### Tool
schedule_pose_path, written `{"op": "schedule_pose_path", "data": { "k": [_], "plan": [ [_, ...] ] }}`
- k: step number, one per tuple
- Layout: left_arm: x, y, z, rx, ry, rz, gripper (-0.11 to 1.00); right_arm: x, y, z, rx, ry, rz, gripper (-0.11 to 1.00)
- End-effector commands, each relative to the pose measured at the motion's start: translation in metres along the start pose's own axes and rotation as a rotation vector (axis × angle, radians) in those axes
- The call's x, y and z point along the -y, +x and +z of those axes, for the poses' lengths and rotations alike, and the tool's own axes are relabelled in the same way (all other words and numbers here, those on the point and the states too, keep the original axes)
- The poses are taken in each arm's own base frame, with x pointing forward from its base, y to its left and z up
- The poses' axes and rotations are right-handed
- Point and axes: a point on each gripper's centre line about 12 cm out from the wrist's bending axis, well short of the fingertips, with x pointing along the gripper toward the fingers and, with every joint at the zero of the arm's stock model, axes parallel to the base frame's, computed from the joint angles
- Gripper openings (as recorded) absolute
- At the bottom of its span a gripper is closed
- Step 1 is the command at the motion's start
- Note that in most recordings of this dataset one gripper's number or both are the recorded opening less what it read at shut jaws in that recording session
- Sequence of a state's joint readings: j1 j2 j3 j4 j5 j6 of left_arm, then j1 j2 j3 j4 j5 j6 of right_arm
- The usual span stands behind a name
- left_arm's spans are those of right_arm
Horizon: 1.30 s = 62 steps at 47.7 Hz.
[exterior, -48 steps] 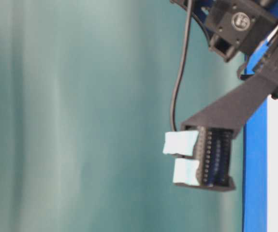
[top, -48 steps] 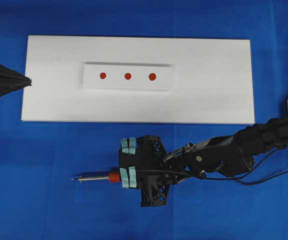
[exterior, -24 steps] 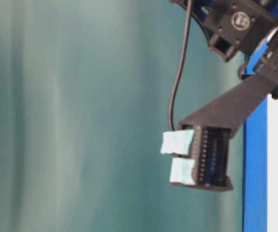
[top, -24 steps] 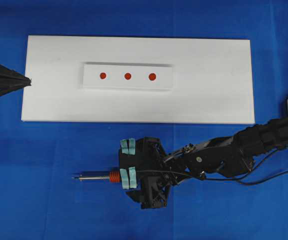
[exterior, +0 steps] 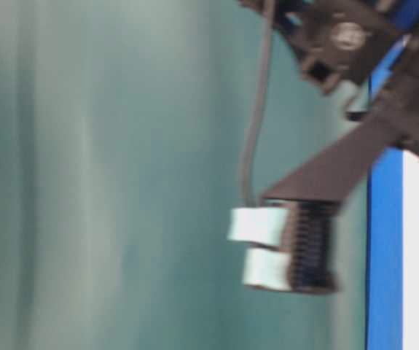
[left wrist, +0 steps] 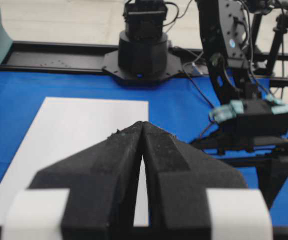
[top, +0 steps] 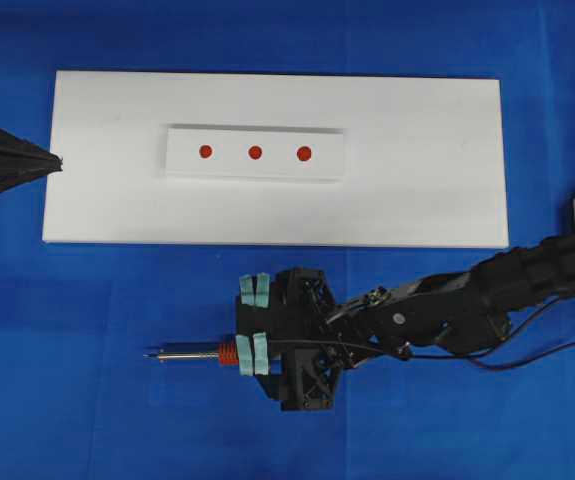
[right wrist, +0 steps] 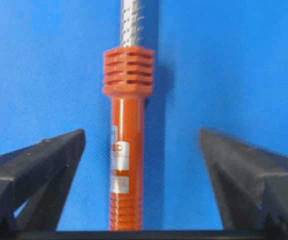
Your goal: Touch the tip of the soldering iron to the mark.
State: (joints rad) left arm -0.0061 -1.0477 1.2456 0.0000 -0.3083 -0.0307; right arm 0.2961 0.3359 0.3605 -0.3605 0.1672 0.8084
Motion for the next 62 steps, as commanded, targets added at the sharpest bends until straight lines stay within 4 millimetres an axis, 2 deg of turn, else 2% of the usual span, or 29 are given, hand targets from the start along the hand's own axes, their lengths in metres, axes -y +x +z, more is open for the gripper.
{"op": "schedule_pose_path", "data": {
  "k": [1,12,23,28,38,44,62],
  "plan": [
    [0.000,0.003,0.009,0.023,0.004,-0.002,0.00,-0.013,-0.032,0.029,0.064,-0.001,0.017,0.90],
    [0.000,0.003,0.009,0.023,0.001,-0.002,0.00,-0.019,-0.091,0.045,0.046,-0.015,-0.063,0.90],
    [0.000,0.003,0.009,0.025,0.000,-0.002,0.00,-0.026,-0.132,0.052,0.052,-0.022,-0.086,0.90],
    [0.001,0.003,0.009,0.024,-0.005,-0.003,0.00,-0.024,-0.142,0.052,0.050,-0.024,-0.101,0.90],
    [0.001,0.003,0.009,0.024,-0.005,-0.003,0.00,-0.017,-0.142,0.055,0.056,-0.033,-0.125,0.90],
    [0.000,0.003,0.009,0.024,-0.003,-0.002,0.00,0.006,-0.143,0.064,0.071,-0.023,-0.176,0.90],
    [0.000,0.003,0.009,0.023,-0.006,-0.002,0.00,0.113,-0.163,0.085,0.103,0.038,-0.357,0.89]
  ]
}}
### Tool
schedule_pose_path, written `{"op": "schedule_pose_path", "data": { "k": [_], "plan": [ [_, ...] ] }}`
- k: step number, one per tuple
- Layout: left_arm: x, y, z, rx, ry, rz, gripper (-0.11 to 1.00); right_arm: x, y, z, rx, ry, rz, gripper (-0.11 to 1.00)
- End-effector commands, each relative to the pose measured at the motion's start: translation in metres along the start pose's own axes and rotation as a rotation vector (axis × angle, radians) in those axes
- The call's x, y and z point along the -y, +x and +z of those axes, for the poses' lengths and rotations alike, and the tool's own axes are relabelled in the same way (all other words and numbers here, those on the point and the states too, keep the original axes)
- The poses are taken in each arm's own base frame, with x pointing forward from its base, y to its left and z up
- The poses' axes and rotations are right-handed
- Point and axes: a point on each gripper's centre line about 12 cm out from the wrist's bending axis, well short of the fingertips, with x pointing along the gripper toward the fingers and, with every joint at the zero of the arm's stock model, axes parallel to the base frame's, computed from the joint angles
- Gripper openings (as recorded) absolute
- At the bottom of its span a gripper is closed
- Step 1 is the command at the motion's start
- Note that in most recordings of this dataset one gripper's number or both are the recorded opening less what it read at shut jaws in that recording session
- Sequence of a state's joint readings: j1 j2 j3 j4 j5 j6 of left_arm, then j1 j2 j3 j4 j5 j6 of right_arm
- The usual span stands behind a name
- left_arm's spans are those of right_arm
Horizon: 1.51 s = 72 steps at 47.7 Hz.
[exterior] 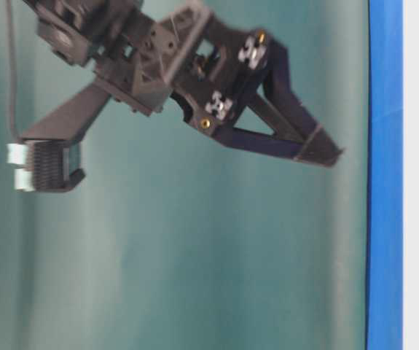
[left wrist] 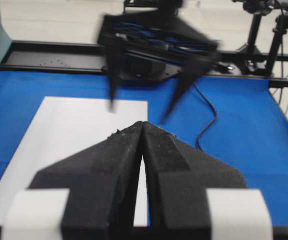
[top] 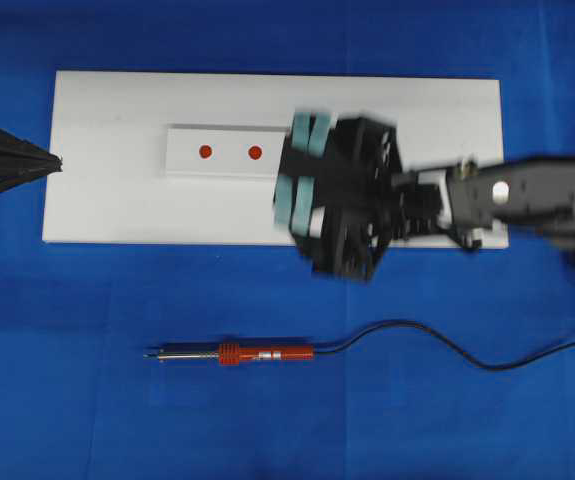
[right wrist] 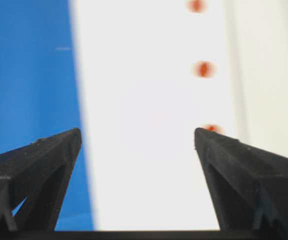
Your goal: Touch the tip of the soldering iron to the mark.
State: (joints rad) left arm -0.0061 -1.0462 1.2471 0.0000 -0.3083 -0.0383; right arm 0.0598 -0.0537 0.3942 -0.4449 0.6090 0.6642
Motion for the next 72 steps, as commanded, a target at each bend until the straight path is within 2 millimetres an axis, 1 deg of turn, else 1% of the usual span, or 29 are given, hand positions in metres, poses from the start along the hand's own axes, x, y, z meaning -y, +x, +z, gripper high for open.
{"op": "schedule_pose_path", "data": {
  "k": [1,5,11,17,24,40,45,49,55,62,72],
  "plan": [
    [0.001,0.003,0.010,0.026,0.001,-0.003,0.00,0.021,-0.011,0.013,0.050,0.038,-0.017,0.89],
    [0.000,0.003,0.010,0.028,0.001,-0.002,0.00,0.032,-0.010,0.013,0.057,0.045,-0.029,0.89],
    [0.000,0.003,0.010,0.026,0.001,-0.002,0.00,0.036,-0.014,0.011,0.068,0.044,-0.026,0.89],
    [0.000,0.003,0.010,0.026,0.001,-0.002,0.00,0.040,-0.027,0.005,0.082,0.044,-0.022,0.89],
    [0.001,0.003,0.010,0.027,0.001,-0.004,0.00,0.047,-0.055,-0.006,0.133,0.043,-0.008,0.89],
    [0.001,0.003,0.010,0.031,0.003,-0.002,0.00,0.072,-0.133,-0.058,0.316,0.061,0.051,0.89],
    [0.000,0.003,0.010,0.028,0.003,-0.002,0.00,0.080,-0.149,-0.075,0.361,0.068,0.058,0.89],
    [0.001,0.003,0.010,0.028,0.003,-0.003,0.00,0.084,-0.157,-0.089,0.387,0.070,0.065,0.89],
    [0.001,0.003,0.010,0.028,0.003,-0.003,0.00,0.090,-0.163,-0.112,0.416,0.075,0.073,0.89],
    [0.000,0.003,0.010,0.028,0.003,-0.002,0.00,0.093,-0.164,-0.134,0.468,0.073,0.103,0.89],
    [0.001,0.003,0.011,0.034,0.003,-0.002,0.00,0.093,-0.160,-0.156,0.529,0.065,0.144,0.89]
  ]
}}
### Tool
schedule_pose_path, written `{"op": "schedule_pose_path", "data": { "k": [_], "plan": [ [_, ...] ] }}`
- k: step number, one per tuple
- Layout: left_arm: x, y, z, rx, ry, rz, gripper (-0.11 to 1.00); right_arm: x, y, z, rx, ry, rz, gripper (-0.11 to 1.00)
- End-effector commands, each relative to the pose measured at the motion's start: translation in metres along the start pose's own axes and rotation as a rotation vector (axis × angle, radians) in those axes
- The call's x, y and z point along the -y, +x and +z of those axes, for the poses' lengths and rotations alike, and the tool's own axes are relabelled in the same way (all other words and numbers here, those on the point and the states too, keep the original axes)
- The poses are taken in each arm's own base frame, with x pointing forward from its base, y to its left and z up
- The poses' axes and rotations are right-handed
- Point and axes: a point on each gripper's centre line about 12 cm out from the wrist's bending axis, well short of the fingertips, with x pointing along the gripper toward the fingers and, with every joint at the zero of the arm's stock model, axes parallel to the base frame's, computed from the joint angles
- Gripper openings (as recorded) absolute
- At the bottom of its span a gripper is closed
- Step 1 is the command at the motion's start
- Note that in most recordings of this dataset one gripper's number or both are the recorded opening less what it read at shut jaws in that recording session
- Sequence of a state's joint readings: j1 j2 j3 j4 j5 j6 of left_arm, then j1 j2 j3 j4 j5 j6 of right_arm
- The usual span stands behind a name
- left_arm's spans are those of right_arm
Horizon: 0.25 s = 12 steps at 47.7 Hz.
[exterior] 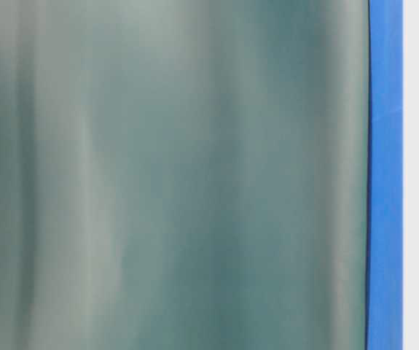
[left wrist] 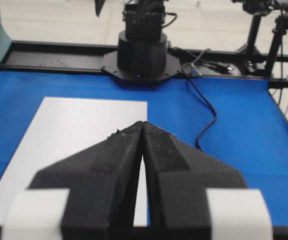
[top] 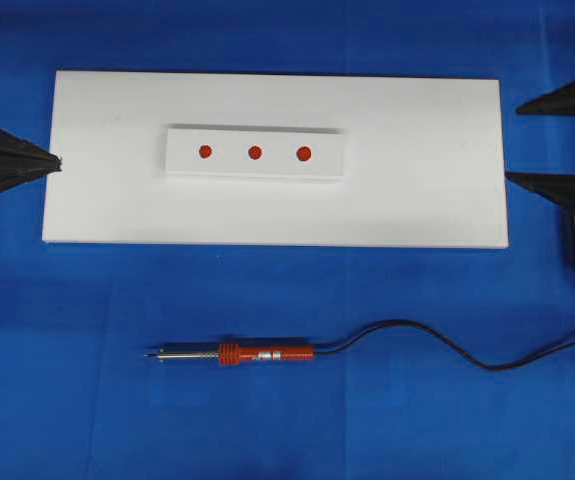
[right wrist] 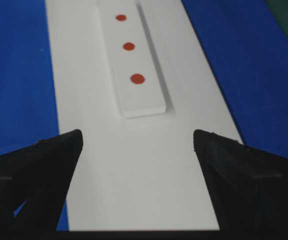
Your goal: Touch the tip of the soldering iron to the mark.
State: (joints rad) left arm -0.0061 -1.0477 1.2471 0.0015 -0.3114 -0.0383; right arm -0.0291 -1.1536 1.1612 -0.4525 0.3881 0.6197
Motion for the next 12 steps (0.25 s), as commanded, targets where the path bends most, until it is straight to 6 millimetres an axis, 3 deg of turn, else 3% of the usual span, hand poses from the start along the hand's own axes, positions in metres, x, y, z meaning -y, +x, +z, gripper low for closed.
{"op": "schedule_pose_path", "data": {
  "k": [1,12],
  "plan": [
    [0.000,0.003,0.010,0.031,0.000,-0.002,0.00,-0.001,-0.001,-0.001,0.028,-0.004,0.015,0.89],
    [0.000,0.003,0.009,0.028,0.001,-0.001,0.00,-0.002,0.002,-0.011,0.031,-0.009,0.037,0.89]
  ]
}}
